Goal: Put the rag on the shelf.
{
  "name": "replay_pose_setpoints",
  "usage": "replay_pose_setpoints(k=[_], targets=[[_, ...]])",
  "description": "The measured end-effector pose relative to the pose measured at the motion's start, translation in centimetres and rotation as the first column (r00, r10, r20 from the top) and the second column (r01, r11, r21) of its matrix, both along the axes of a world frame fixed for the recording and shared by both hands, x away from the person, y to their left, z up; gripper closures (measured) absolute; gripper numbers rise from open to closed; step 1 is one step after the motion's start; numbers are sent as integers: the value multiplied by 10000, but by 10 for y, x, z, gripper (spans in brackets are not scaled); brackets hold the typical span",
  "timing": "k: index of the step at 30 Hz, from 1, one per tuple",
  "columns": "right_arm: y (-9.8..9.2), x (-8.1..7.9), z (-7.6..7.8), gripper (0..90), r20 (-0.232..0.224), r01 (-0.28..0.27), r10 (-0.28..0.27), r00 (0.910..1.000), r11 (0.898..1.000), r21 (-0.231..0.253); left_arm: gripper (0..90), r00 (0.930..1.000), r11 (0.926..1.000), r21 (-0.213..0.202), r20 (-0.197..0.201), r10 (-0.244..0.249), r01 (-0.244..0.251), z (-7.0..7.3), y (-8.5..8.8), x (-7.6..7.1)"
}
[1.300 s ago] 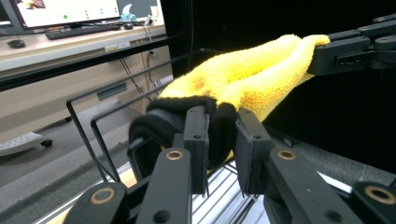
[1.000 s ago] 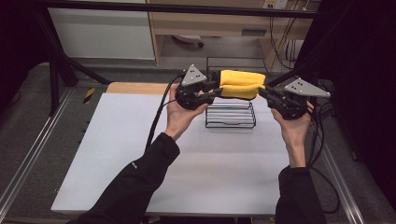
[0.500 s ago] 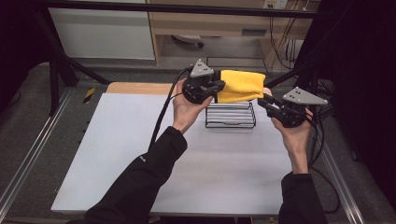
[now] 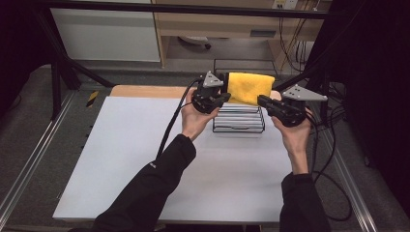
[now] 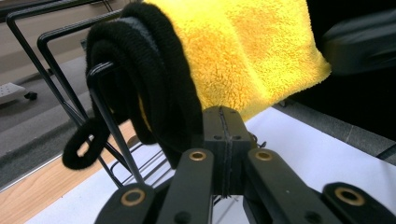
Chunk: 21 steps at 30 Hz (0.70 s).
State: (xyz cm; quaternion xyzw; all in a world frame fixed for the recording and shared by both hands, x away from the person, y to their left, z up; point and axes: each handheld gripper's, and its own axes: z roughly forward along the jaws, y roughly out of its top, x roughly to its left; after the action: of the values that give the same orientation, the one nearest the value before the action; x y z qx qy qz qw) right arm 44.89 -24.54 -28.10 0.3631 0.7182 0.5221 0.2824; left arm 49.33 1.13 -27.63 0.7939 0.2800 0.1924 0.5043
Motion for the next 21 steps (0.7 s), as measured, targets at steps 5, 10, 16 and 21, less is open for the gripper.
replay_pose_setpoints(k=[5,10,16,21], targets=[[-2,17,-19,900,-405,643,-636,9972,9978,157,900,9999,9999,120,129,112,-113,-4,-2,4],[-3,13,-18,886,-294,525,-521,9982,9986,114,900,9999,10000,-34,123,-34,34,-6,2,3],[-7,-7,-14,794,-189,164,-159,9997,9994,294,787,9995,9997,-29,175,-250,251,-5,16,-14],[-6,-22,-18,672,-645,44,-17,9979,9991,424,636,9993,9990,264,-57,-369,370,-16,35,-28]])
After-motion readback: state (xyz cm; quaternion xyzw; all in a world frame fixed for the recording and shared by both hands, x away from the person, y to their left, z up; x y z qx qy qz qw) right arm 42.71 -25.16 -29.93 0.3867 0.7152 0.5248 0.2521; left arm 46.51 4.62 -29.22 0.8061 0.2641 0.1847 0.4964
